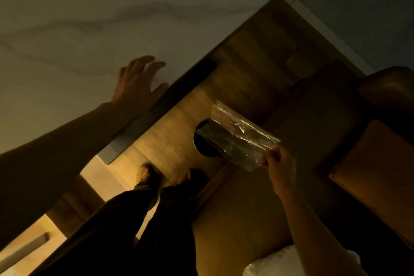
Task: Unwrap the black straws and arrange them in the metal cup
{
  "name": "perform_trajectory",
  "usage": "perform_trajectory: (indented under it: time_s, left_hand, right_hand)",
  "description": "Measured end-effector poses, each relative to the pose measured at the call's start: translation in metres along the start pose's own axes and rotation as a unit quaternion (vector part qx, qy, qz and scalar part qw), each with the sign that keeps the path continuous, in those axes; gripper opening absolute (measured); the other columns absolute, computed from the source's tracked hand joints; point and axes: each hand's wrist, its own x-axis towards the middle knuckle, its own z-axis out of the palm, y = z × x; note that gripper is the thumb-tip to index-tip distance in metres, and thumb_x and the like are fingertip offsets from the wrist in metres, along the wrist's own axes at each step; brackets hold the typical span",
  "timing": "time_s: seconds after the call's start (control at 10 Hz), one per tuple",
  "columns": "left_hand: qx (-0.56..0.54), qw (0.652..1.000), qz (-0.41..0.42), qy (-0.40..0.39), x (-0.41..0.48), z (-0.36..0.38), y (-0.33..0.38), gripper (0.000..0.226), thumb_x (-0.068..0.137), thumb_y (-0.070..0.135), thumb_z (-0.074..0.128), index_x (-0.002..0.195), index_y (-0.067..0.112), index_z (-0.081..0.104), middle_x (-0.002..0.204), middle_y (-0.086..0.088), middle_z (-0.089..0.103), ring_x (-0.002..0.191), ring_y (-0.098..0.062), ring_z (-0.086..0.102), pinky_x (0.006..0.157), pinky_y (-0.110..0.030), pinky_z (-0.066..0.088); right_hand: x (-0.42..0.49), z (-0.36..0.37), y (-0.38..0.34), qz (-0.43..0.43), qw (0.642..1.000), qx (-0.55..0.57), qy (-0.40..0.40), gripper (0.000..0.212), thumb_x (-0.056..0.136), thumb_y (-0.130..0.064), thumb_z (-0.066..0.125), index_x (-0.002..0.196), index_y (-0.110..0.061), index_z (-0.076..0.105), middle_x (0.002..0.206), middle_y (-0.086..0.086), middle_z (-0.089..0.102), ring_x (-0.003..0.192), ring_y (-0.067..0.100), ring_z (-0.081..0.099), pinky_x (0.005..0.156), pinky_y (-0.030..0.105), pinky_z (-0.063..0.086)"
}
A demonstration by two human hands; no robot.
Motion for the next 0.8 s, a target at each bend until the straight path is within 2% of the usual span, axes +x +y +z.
perform_trajectory:
  time_s: [0.1, 0.2, 0.4, 0.5, 0.6, 0.7, 0.8]
  left_hand:
    - [0.093, 0.992, -0.053, -0.063, -0.022, 0.009, -0.034, 0.062, 0.101, 0.075, 0.023, 0.158, 0.059, 0.004, 0.174, 0.002, 0.004, 0.16, -0.03, 0.003, 0.123, -0.063, 0.006]
    - [0.097, 0.991, -0.074, -0.059, -0.036, 0.017, -0.045, 0.061, 0.102, 0.075, 0.018, 0.158, 0.06, -0.002, 0.176, -0.001, 0.0, 0.16, -0.032, -0.001, 0.122, -0.068, 0.001]
    - [0.124, 0.99, -0.062, -0.034, -0.036, 0.022, -0.043, 0.062, 0.104, 0.071, 0.018, 0.16, 0.054, -0.004, 0.175, -0.001, -0.001, 0.16, -0.03, -0.002, 0.123, -0.066, 0.0]
    - [0.128, 0.989, -0.065, -0.034, -0.036, 0.023, -0.04, 0.064, 0.103, 0.073, 0.016, 0.161, 0.052, -0.003, 0.175, -0.001, -0.001, 0.16, -0.029, -0.004, 0.124, -0.065, -0.001]
    - [0.128, 0.988, -0.072, -0.041, -0.035, 0.019, -0.036, 0.065, 0.102, 0.074, 0.014, 0.162, 0.051, -0.001, 0.175, -0.001, -0.001, 0.16, -0.028, -0.005, 0.125, -0.064, -0.001]
    - [0.131, 0.988, -0.068, -0.04, -0.035, 0.018, -0.035, 0.066, 0.103, 0.073, 0.014, 0.162, 0.049, 0.0, 0.175, -0.002, -0.002, 0.16, -0.029, -0.005, 0.125, -0.065, -0.001]
    - [0.131, 0.988, -0.072, -0.043, -0.034, 0.012, -0.032, 0.066, 0.103, 0.074, 0.015, 0.162, 0.05, -0.002, 0.175, -0.001, -0.003, 0.16, -0.028, -0.006, 0.125, -0.066, 0.0]
  right_hand:
    - [0.009, 0.027, 0.02, 0.014, 0.998, -0.051, 0.021, 0.021, 0.096, -0.018, 0.055, 0.115, -0.012, 0.061, 0.096, 0.001, 0.071, 0.066, -0.002, 0.07, 0.051, 0.013, 0.054]
    - [0.02, 0.055, 0.036, 0.054, 0.995, -0.08, -0.002, 0.02, 0.092, -0.017, 0.06, 0.112, -0.014, 0.062, 0.094, -0.001, 0.073, 0.063, -0.006, 0.068, 0.046, 0.009, 0.048]
    - [0.048, 0.112, 0.062, 0.102, 0.989, -0.1, -0.034, 0.015, 0.092, -0.007, 0.06, 0.106, -0.012, 0.059, 0.102, 0.004, 0.07, 0.07, 0.004, 0.067, 0.052, 0.016, 0.048]
    - [0.067, 0.139, 0.077, 0.123, 0.986, -0.108, -0.038, 0.021, 0.09, -0.003, 0.062, 0.109, -0.01, 0.058, 0.109, 0.009, 0.066, 0.072, 0.012, 0.066, 0.053, 0.019, 0.048]
    - [0.086, 0.158, 0.087, 0.134, 0.982, -0.128, -0.045, 0.035, 0.084, -0.001, 0.069, 0.117, -0.008, 0.058, 0.114, 0.013, 0.065, 0.074, 0.014, 0.062, 0.054, 0.023, 0.05]
    - [0.106, 0.167, 0.1, 0.176, 0.973, -0.128, -0.069, 0.045, 0.089, -0.001, 0.063, 0.131, -0.011, 0.053, 0.124, 0.016, 0.062, 0.096, 0.028, 0.067, 0.076, 0.045, 0.059]
    - [0.112, 0.165, 0.105, 0.214, 0.954, -0.179, -0.106, 0.047, 0.095, -0.002, 0.053, 0.141, -0.014, 0.045, 0.137, 0.018, 0.054, 0.116, 0.037, 0.06, 0.091, 0.054, 0.054]
